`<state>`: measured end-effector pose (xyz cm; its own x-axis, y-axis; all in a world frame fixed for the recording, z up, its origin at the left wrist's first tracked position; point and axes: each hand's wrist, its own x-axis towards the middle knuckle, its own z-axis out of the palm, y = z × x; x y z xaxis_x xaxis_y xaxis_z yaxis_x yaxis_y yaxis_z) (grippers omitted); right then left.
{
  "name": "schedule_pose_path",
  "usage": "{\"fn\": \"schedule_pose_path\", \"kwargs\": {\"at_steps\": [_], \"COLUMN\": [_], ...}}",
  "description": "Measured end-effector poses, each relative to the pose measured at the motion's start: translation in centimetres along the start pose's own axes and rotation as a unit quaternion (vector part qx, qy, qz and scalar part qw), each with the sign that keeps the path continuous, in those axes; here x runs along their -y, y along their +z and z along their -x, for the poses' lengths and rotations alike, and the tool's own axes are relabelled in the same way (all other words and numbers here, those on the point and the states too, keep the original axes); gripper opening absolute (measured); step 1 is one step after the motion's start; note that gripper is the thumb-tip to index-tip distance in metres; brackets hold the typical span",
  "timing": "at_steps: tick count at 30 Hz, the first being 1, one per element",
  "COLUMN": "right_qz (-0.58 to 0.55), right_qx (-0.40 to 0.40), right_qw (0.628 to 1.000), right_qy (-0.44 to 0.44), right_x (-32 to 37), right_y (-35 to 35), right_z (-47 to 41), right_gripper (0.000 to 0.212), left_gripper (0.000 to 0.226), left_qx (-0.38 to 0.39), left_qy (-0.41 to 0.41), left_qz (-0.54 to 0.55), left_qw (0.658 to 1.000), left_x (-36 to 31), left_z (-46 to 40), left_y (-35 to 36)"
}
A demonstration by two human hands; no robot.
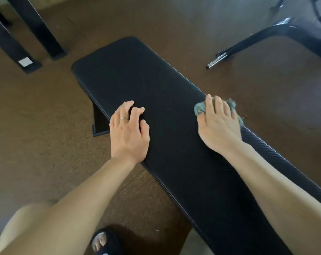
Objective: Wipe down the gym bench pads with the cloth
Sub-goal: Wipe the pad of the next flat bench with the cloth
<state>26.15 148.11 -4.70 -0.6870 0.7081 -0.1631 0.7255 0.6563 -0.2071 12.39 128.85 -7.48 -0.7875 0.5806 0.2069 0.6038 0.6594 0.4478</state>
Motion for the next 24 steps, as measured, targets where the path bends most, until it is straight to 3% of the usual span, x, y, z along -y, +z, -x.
{"fn": "schedule_pose_path", "kwargs": {"at_steps": [6, 8, 11, 13, 16, 24], "right_qz": [0.012, 0.015, 0.01, 0.029, 0.074, 0.092], "right_qx": [0.004, 0.0, 0.016, 0.011, -0.013, -0.002], "right_qw": [0.999, 0.998, 0.996, 0.994, 0.991, 0.982], "right_qy": [-0.041, -0.065, -0.085, -0.1, -0.11, -0.163], "right_x": [9.6, 9.4, 9.8, 10.8, 11.5, 17.6], "right_y": [1.0, 1.5, 2.7, 3.9, 5.3, 4.9], "right_z": [-5.2, -1.9, 6.4, 11.6, 14.9, 4.0], "right_gripper": [0.063, 0.063, 0.063, 0.063, 0.063, 0.064], "left_gripper": [0.04, 0.026, 0.015, 0.021, 0.025, 0.03], "left_qx": [0.026, 0.036, -0.019, -0.02, 0.039, 0.043], "left_qy": [0.036, 0.057, 0.077, 0.088, 0.131, 0.211], "left_qz": [0.016, 0.07, 0.134, 0.074, -0.031, -0.01], "left_qw": [0.999, 0.995, 0.988, 0.993, 0.99, 0.977], "left_x": [0.7, 1.3, 3.3, 4.8, 6.8, 9.5], "left_z": [-0.2, -0.9, -5.2, -8.9, -12.5, -15.3], "left_y": [-0.3, -1.6, -4.4, -5.4, -4.8, -3.9]}}
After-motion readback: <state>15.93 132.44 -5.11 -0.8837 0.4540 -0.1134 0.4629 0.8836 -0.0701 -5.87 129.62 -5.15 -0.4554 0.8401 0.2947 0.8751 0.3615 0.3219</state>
